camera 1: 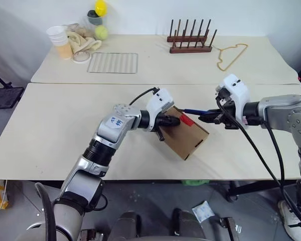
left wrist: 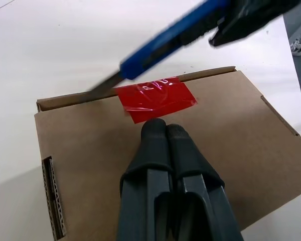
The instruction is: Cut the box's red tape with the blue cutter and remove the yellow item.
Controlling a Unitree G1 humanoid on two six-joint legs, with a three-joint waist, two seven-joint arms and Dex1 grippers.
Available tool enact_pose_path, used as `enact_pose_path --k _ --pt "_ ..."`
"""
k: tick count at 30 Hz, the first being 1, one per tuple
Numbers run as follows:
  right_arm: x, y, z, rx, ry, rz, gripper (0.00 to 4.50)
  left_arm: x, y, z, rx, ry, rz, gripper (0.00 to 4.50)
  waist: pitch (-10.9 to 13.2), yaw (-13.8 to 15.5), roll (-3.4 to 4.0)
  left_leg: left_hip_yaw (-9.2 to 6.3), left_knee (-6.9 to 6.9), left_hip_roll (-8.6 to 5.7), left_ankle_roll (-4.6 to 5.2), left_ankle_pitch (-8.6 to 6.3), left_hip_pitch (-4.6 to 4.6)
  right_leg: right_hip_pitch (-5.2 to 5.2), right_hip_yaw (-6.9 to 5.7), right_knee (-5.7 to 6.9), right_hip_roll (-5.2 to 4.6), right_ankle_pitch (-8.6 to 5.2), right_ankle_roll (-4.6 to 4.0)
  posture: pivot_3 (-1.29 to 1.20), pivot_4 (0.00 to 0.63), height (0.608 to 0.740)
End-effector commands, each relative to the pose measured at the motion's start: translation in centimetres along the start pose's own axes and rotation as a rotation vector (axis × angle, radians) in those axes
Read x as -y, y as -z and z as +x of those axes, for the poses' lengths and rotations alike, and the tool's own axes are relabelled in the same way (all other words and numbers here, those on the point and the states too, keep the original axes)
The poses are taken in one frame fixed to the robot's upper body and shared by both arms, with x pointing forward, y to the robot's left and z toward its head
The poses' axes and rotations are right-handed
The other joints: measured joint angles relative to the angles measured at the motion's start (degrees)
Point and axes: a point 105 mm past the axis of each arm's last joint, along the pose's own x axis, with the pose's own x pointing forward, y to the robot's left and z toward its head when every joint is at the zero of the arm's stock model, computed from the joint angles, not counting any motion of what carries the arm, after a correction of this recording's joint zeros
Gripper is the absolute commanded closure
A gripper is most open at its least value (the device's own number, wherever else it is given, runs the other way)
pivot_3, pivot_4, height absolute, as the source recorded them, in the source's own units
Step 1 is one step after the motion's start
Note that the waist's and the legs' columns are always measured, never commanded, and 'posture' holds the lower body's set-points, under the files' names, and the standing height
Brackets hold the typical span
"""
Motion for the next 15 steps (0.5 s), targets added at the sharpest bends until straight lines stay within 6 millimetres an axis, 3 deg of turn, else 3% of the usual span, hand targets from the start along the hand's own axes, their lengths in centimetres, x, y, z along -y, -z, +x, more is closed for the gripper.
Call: enact_pose_path --k 1,10,15 --pt "-0.2 -0.5 -0.4 0.024 0.013 -0.028 4.43 0.3 1.3 0.1 -0.044 0.013 -0.02 4.48 0.0 0.0 0.01 0.0 0.0 0.0 0.0 0.0 0.01 0.0 0.0 0.01 0.0 0.0 0.0 0.0 0.15 0.74" --pt "0.6 0.4 -1.0 -0.056 0.071 -0.017 4.43 0.0 2.0 -0.1 -0.1 -0.014 0.01 4.48 -0.01 -0.02 0.01 0.0 0.0 0.0 0.0 0.0 0.01 0.0 0.0 0.01 0.0 0.0 0.0 0.0 0.15 0.74" --pt "-0.3 0.2 -1.5 -0.106 0.023 0.04 4.43 -0.5 2.8 -0.1 -0.158 -0.042 0.039 4.48 -0.05 -0.01 0.03 0.01 0.01 0.0 0.0 0.0 0.03 0.0 0.04 0.03 0.0 0.0 0.0 0.0 0.15 0.74"
